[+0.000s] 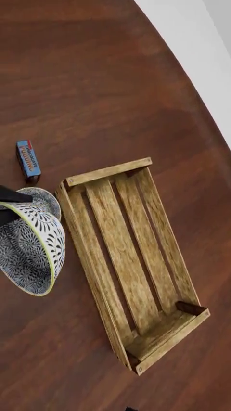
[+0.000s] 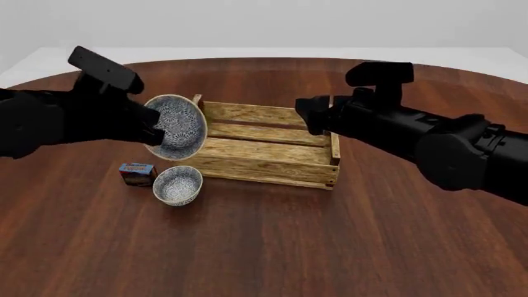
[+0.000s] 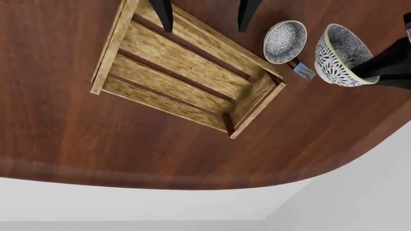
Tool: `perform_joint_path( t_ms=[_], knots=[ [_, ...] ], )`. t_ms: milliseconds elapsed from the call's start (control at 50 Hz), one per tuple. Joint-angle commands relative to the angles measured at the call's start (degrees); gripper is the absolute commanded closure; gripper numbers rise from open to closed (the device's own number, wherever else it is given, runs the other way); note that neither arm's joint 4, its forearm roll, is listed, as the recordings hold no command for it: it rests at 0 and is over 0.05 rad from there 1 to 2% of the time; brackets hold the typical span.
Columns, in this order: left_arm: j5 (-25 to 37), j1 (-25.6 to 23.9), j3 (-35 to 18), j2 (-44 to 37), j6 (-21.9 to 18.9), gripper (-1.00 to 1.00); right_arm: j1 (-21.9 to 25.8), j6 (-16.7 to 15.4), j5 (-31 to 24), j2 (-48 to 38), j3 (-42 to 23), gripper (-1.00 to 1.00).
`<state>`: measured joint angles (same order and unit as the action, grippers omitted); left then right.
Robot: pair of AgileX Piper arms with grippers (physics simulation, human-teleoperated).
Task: Stack the right bowl on the left bowl and place them in the tray.
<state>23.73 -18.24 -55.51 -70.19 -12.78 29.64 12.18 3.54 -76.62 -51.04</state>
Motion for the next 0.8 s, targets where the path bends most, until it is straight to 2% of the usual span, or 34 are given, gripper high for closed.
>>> perform_joint_path(
  t_ms=[20,800],
  knots=[
    [3.25,0.73,-0.49,-2.25,1.18,1.0,-0.01,0.14,0.22,-0.27,-0.02,-1.0],
    [-3.89,3.83,5.87,-10.35,5.32,1.0,-0.26,0.44,0.63,-1.81,-0.34,-1.0]
  ],
)
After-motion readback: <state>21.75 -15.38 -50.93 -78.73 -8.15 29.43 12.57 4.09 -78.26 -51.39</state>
